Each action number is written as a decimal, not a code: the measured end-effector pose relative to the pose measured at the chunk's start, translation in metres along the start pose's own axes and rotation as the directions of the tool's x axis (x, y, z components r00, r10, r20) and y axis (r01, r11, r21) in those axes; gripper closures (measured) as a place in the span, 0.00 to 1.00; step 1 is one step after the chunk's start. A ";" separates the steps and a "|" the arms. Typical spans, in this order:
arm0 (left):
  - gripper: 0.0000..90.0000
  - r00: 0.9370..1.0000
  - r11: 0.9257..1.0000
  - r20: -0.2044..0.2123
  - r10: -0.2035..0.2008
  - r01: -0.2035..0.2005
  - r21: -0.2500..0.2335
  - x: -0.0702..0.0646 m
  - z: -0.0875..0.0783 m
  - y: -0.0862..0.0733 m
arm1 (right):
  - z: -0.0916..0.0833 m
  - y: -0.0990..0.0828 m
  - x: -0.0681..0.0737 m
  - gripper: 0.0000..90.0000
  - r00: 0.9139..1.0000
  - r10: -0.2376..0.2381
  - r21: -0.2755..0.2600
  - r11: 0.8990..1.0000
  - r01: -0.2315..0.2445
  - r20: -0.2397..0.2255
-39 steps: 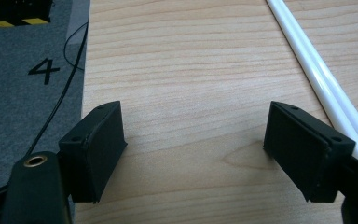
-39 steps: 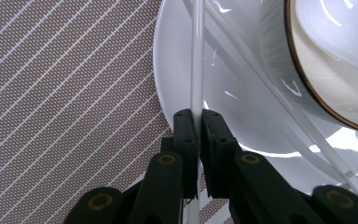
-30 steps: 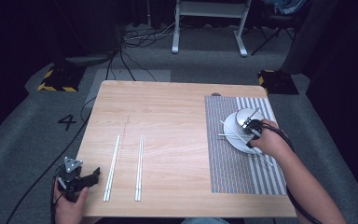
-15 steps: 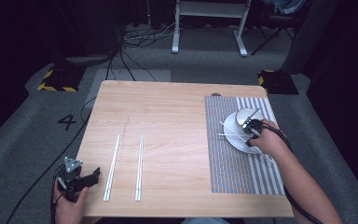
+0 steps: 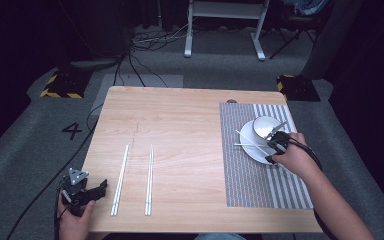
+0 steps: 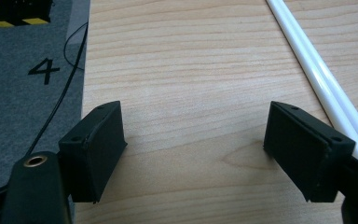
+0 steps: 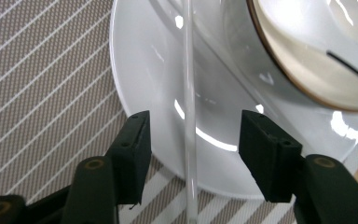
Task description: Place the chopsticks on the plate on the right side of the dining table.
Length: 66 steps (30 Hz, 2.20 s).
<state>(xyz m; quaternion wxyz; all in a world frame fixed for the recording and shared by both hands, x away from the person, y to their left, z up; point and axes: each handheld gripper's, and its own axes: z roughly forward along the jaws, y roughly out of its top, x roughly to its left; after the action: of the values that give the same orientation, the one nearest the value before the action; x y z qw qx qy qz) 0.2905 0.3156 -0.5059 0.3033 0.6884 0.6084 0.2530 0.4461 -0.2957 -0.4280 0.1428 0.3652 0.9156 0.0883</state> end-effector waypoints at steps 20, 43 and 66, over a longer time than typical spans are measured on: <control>0.22 1.000 1.000 0.000 0.000 0.000 0.000 0.000 0.000 0.000 | 0.014 -0.055 -0.025 0.57 0.986 0.164 0.088 0.983 -0.162 -0.015; 0.22 1.000 1.000 -0.002 0.003 -0.003 0.002 0.000 0.000 0.000 | 0.020 -0.064 -0.058 0.66 0.976 0.218 0.143 0.965 -0.218 0.020; 0.22 1.000 1.000 -0.002 0.002 -0.002 0.002 0.000 0.000 0.000 | 0.026 -0.060 -0.074 0.62 0.950 0.281 0.078 0.953 -0.293 0.133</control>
<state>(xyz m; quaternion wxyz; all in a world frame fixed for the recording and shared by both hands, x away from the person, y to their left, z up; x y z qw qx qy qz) 0.2905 0.3157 -0.5058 0.3016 0.6893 0.6081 0.2532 0.4671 -0.3882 -0.4537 0.1654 0.5058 0.8457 0.0415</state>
